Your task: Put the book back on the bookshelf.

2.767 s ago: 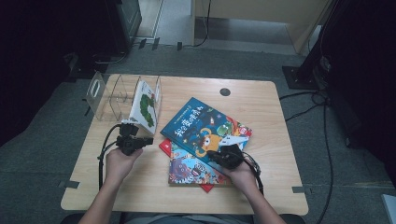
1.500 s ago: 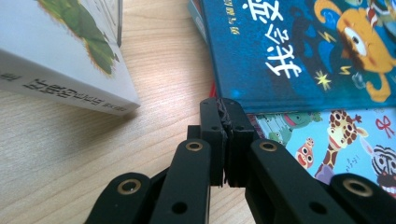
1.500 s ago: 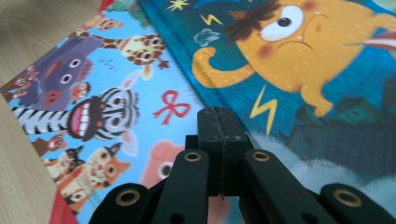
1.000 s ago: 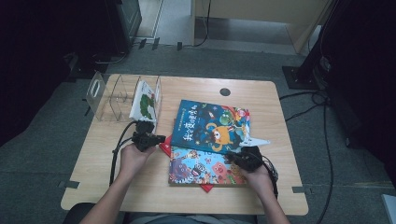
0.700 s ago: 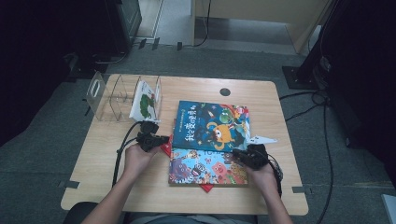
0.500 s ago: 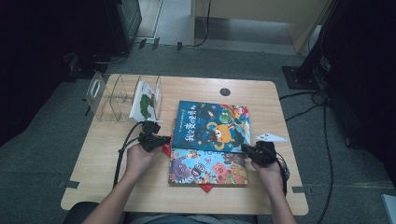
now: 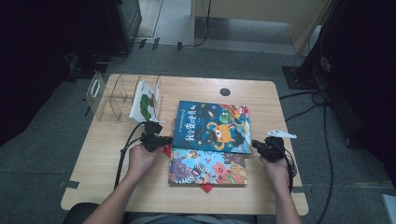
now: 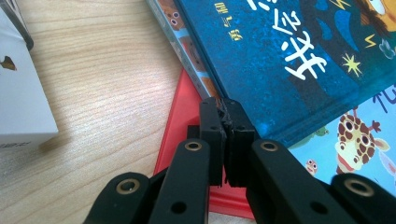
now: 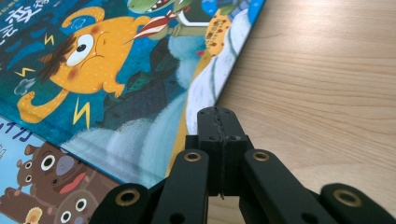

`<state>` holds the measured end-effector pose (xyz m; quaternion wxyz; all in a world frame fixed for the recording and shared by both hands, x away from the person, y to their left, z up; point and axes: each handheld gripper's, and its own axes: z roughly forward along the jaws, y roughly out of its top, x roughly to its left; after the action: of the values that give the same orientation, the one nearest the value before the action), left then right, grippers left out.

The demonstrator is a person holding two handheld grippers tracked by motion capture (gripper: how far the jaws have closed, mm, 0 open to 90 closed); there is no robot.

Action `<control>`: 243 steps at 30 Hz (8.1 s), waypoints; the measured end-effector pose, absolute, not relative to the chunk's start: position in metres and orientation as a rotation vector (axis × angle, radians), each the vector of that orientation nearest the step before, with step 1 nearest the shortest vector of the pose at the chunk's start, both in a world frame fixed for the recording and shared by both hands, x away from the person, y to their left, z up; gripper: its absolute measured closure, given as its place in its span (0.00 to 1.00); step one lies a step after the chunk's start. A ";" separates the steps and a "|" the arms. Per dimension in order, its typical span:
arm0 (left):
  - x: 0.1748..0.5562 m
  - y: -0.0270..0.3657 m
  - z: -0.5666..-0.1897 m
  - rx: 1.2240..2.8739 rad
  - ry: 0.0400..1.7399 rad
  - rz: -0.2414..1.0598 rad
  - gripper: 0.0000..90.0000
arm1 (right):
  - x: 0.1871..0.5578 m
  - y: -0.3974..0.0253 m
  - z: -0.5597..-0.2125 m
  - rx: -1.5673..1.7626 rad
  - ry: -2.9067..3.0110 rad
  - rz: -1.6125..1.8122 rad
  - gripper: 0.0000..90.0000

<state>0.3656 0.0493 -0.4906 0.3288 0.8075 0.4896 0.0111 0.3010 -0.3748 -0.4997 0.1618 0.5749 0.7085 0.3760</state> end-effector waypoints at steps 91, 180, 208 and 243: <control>0.398 0.033 -0.457 2.081 1.382 -0.193 0.47 | 0.365 -0.378 -0.507 1.637 2.109 1.139 1.00; 0.401 0.078 -0.230 2.242 1.197 -0.269 0.93 | 0.357 -0.295 -0.504 1.178 2.333 1.202 0.68; 0.343 0.170 -0.207 2.155 1.263 -0.177 0.93 | 0.353 -0.287 -0.506 1.117 2.324 1.164 0.59; 0.286 0.278 -0.222 1.937 1.523 -0.068 0.93 | 0.365 -0.288 -0.505 1.120 2.343 1.168 0.59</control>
<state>0.2861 0.2781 -0.2221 0.3320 0.7412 0.5828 -0.0262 0.3655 -0.2878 -0.5047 0.1466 0.3892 0.8139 0.4058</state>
